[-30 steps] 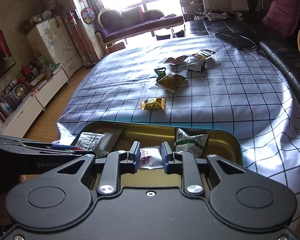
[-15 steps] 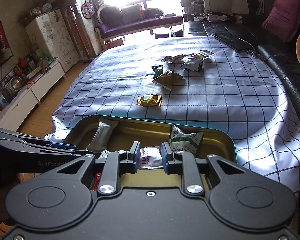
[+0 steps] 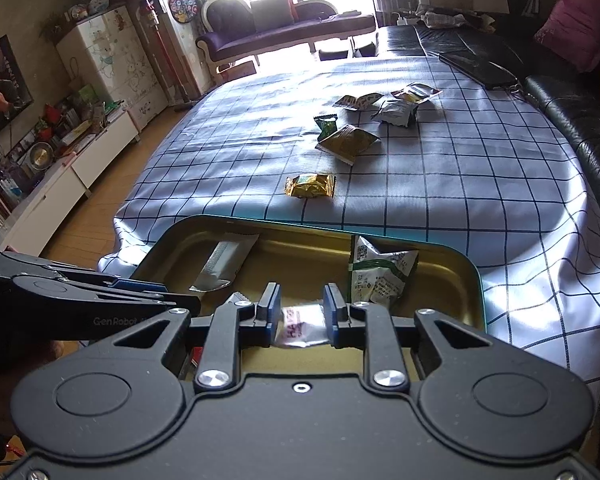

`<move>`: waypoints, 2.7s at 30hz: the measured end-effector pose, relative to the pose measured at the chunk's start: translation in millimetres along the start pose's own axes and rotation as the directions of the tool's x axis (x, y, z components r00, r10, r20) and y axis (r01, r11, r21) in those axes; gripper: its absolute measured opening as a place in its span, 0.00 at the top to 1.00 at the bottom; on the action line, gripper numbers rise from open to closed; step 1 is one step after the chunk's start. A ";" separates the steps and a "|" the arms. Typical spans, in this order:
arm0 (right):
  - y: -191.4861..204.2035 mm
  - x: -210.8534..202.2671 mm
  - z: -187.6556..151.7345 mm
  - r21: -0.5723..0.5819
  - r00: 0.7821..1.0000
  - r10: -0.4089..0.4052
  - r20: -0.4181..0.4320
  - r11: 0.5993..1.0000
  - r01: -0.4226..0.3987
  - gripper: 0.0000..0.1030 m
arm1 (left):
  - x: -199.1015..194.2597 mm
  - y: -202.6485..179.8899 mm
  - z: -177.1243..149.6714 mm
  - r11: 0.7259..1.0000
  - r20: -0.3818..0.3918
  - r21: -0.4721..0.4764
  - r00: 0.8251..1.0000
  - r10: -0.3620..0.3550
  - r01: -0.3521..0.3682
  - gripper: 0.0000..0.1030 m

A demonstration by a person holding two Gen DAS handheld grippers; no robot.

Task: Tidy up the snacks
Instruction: 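Open the left tool over the tray while the right tool releases the Hawthorn packet there, then lift both open tools out of the gold tray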

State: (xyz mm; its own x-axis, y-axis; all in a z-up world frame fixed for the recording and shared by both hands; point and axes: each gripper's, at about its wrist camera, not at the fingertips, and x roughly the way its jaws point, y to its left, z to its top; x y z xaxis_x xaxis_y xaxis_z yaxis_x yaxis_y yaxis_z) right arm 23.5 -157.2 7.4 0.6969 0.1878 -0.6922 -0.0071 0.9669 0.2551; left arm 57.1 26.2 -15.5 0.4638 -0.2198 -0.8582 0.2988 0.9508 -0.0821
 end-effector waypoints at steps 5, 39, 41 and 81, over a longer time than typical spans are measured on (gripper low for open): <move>-0.4 0.5 0.5 0.004 1.000 0.004 -0.015 1.000 -0.004 0.67 | 0.4 -1.4 -0.6 1.000 -0.002 0.003 1.000 0.003 -0.003 0.67; -12.2 13.2 -3.1 0.050 0.997 -0.036 -0.062 0.998 0.039 0.66 | 1.4 -1.9 -0.2 0.997 0.058 0.034 0.996 0.072 -0.074 0.66; -14.0 14.3 -3.4 0.055 0.997 -0.041 -0.063 0.997 0.044 0.66 | 1.3 -1.9 0.1 0.995 0.074 0.037 0.994 0.086 -0.089 0.66; -73.1 41.7 11.8 0.067 0.929 -0.351 0.118 0.936 0.345 0.65 | 16.6 33.5 20.4 0.940 0.317 -0.048 0.887 0.335 -0.338 0.61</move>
State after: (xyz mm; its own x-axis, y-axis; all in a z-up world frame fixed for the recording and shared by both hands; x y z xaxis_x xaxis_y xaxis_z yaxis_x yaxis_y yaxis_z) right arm 61.5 -222.1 -32.2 0.7346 -0.1853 -0.6527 0.2822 0.9583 0.0455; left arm 91.8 49.9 -22.2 0.7762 0.0545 -0.6281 0.0839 0.9785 0.1885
